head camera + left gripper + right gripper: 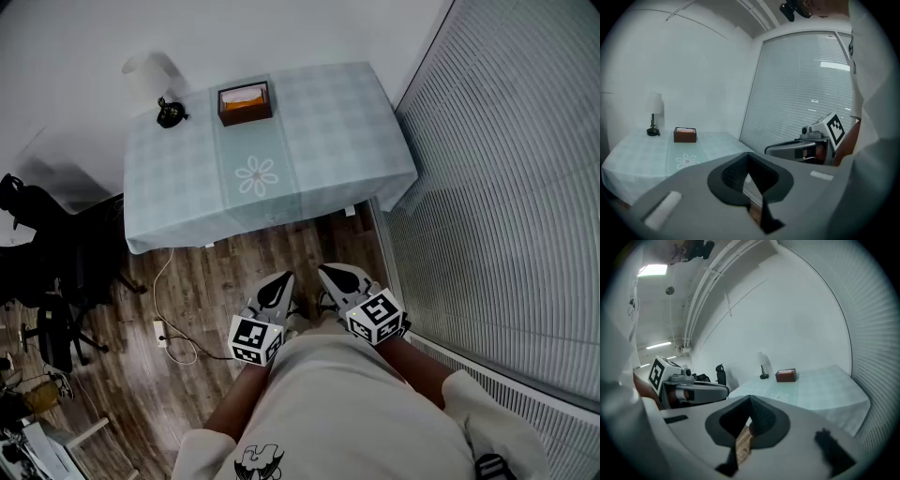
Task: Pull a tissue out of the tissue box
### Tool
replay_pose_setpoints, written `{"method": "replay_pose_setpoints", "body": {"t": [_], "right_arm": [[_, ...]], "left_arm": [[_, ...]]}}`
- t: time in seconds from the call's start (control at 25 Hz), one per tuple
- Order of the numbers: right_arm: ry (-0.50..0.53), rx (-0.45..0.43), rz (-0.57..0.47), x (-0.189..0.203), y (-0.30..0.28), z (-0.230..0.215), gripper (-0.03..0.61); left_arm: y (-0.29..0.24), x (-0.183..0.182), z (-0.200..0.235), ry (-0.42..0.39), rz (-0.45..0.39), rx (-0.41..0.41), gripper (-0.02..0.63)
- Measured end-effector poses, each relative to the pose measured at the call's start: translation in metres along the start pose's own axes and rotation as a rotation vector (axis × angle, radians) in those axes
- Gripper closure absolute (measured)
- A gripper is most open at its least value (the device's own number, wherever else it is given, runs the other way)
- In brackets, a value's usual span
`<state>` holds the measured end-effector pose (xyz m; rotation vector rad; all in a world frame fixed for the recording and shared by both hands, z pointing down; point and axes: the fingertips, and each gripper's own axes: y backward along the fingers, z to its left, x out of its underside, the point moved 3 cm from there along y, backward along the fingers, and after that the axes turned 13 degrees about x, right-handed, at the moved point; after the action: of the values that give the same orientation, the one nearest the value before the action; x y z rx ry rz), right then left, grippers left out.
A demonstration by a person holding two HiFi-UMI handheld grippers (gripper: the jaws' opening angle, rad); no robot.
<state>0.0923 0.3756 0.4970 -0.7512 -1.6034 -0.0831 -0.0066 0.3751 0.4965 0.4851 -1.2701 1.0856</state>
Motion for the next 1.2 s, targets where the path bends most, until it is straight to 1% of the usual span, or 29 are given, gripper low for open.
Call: {"method": "replay_pose_setpoints", "body": {"t": [0.2,0.44,0.56,0.72,0.8,0.88,0.92,1.12,1.16,1.2], "right_arm": [[-0.008,-0.002,0.001,-0.004,-0.012,0.008,0.574],[-0.013,-0.022,-0.007,-0.01,-0.036,0.032,0.572],[-0.043,-0.022,-0.02,-0.016,-0.052,0.041,0.572],[-0.054,-0.002,-0.016,-0.019,-0.067,0.044,0.571],[-0.066,0.012,-0.01,-0.022,-0.074,0.04,0.561],[-0.063,0.018,0.002,-0.026,-0.084,0.033,0.523],[-0.059,0.018,0.01,-0.028,-0.09,0.029,0.52],[-0.067,0.011,0.027,-0.04,-0.133,-0.006,0.52],[-0.071,0.005,0.027,-0.043,-0.145,-0.014,0.528],[-0.076,-0.004,0.028,-0.046,-0.159,-0.022,0.55]], "left_arm": [[0.008,-0.001,0.015,0.012,0.002,-0.011,0.607],[0.027,-0.004,0.039,0.016,-0.011,-0.019,0.607],[0.037,-0.003,0.053,0.029,-0.013,-0.008,0.607],[0.05,-0.001,0.071,0.035,-0.012,0.007,0.607],[0.051,0.0,0.082,0.044,-0.008,0.011,0.607],[0.049,-0.001,0.094,0.055,-0.007,0.014,0.607],[0.046,-0.002,0.101,0.061,-0.009,0.015,0.607],[0.016,-0.018,0.142,0.083,-0.018,0.005,0.607],[0.008,-0.021,0.154,0.085,-0.017,-0.002,0.607],[0.0,-0.025,0.167,0.085,-0.015,-0.011,0.607]]}}
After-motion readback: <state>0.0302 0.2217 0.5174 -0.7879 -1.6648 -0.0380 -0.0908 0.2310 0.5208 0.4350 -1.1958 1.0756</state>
